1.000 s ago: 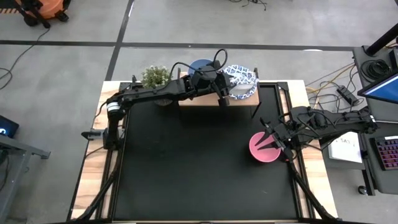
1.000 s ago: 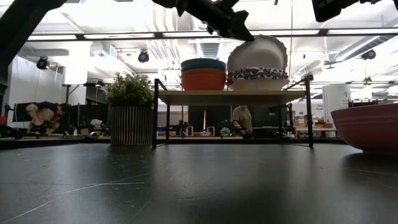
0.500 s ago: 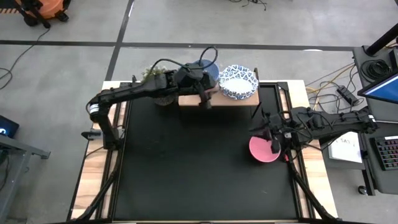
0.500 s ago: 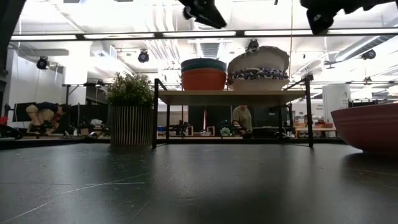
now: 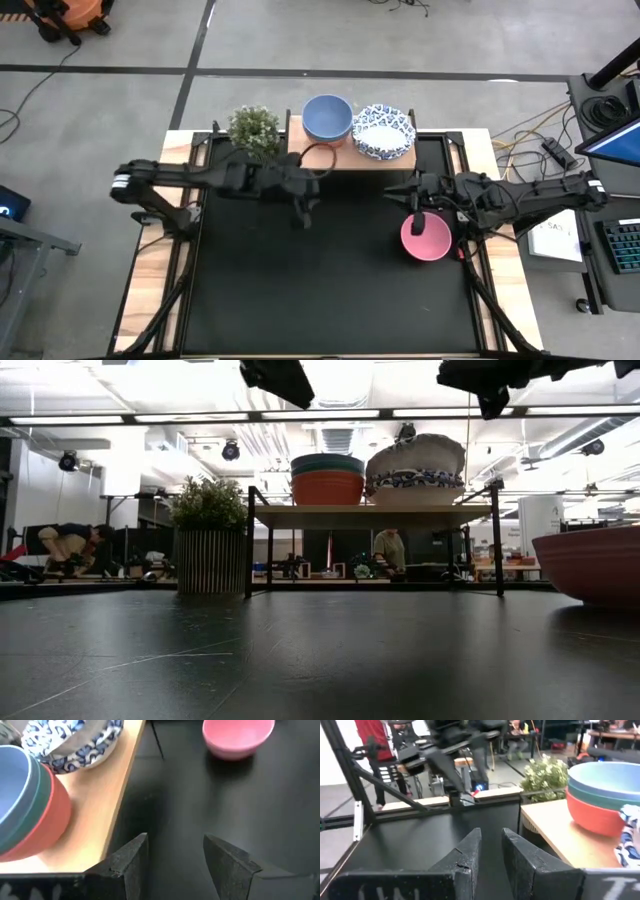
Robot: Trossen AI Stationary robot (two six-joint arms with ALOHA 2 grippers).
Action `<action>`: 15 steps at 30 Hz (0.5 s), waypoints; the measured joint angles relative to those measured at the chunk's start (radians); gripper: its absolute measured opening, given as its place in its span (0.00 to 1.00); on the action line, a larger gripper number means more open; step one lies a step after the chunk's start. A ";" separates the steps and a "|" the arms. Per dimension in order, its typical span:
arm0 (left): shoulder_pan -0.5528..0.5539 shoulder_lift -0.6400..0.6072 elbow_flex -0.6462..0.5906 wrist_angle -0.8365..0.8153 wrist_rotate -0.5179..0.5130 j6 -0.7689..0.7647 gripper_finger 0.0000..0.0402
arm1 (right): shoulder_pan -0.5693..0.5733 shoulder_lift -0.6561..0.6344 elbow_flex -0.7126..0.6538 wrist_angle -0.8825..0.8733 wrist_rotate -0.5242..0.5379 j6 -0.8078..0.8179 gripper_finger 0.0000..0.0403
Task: Place and stack bowls onto a shelf
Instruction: Stack the white patterned bowl on top of the white patterned bowl on the shelf
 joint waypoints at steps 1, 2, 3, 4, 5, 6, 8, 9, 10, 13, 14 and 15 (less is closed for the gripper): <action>-0.016 -0.026 -0.046 0.051 -0.012 -0.015 0.44 | -0.006 0.003 0.010 -0.015 0.003 0.008 0.17; -0.032 -0.052 -0.093 0.103 -0.022 -0.028 0.44 | -0.012 0.008 0.018 -0.035 0.012 0.017 0.17; -0.046 -0.077 -0.137 0.156 -0.025 -0.040 0.44 | -0.018 0.012 0.028 -0.060 0.030 0.024 0.17; -0.060 -0.102 -0.180 0.211 -0.026 -0.047 0.44 | -0.024 0.014 0.039 -0.085 0.050 0.029 0.17; -0.074 -0.125 -0.222 0.266 -0.027 -0.051 0.44 | -0.030 0.015 0.048 -0.117 0.072 0.035 0.17; -0.086 -0.148 -0.262 0.320 -0.027 -0.052 0.44 | -0.036 0.015 0.059 -0.150 0.097 0.043 0.17; -0.109 -0.189 -0.341 0.418 -0.027 -0.052 0.44 | -0.051 0.014 0.082 -0.191 0.141 0.048 0.17; -0.115 -0.204 -0.376 0.463 -0.027 -0.052 0.44 | -0.058 0.014 0.093 -0.209 0.154 0.047 0.17; -0.118 -0.217 -0.408 0.503 -0.027 -0.052 0.44 | -0.067 0.014 0.100 -0.220 0.157 0.042 0.17; -0.121 -0.251 -0.484 0.603 -0.028 -0.061 0.44 | -0.087 0.015 0.121 -0.208 0.156 0.015 0.17; -0.120 -0.258 -0.499 0.633 -0.028 -0.063 0.44 | -0.097 0.015 0.128 -0.198 0.157 -0.001 0.17; -0.120 -0.263 -0.511 0.656 -0.028 -0.065 0.44 | -0.109 0.015 0.135 -0.186 0.165 -0.008 0.17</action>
